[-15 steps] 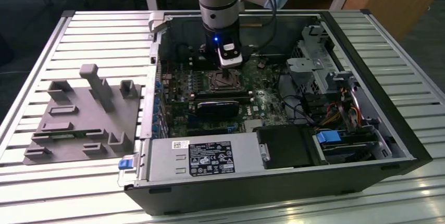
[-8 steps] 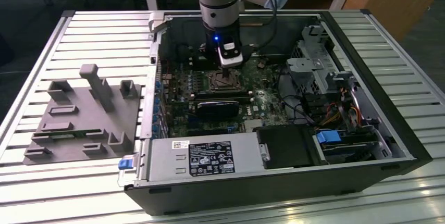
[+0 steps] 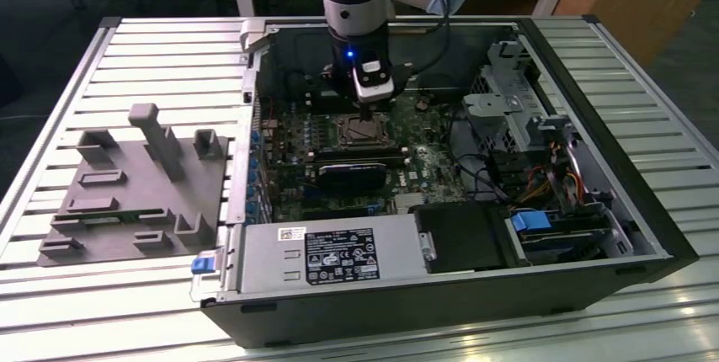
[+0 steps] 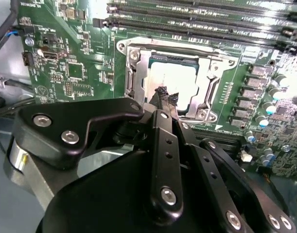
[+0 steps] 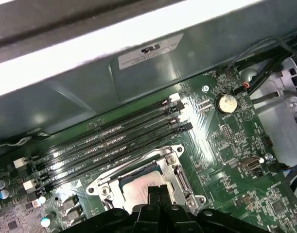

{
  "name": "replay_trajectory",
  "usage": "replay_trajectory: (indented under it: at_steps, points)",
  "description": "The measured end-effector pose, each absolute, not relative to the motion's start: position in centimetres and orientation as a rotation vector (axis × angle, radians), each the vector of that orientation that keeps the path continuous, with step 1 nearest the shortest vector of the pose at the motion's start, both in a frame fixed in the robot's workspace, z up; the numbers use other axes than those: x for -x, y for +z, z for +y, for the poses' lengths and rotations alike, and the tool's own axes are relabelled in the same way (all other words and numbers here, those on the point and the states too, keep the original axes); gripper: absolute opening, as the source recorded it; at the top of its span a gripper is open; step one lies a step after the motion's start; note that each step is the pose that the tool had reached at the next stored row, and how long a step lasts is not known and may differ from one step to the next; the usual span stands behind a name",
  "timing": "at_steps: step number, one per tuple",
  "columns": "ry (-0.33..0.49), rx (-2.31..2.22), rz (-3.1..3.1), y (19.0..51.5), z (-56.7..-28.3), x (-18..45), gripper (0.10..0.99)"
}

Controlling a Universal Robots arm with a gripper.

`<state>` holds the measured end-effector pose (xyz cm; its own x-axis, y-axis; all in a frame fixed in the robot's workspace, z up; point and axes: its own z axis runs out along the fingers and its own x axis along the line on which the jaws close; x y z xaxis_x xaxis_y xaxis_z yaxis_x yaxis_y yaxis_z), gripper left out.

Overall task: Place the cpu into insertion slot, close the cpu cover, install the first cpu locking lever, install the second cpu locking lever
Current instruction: 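Install the first cpu locking lever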

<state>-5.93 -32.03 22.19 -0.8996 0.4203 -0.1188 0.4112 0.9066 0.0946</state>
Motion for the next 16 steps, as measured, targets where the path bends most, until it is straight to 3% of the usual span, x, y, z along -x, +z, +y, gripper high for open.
replay_trajectory:
  at_steps: [16]
  points:
    - [0.064,-0.641,2.937,23.3,-32.6,5.9,0.102]
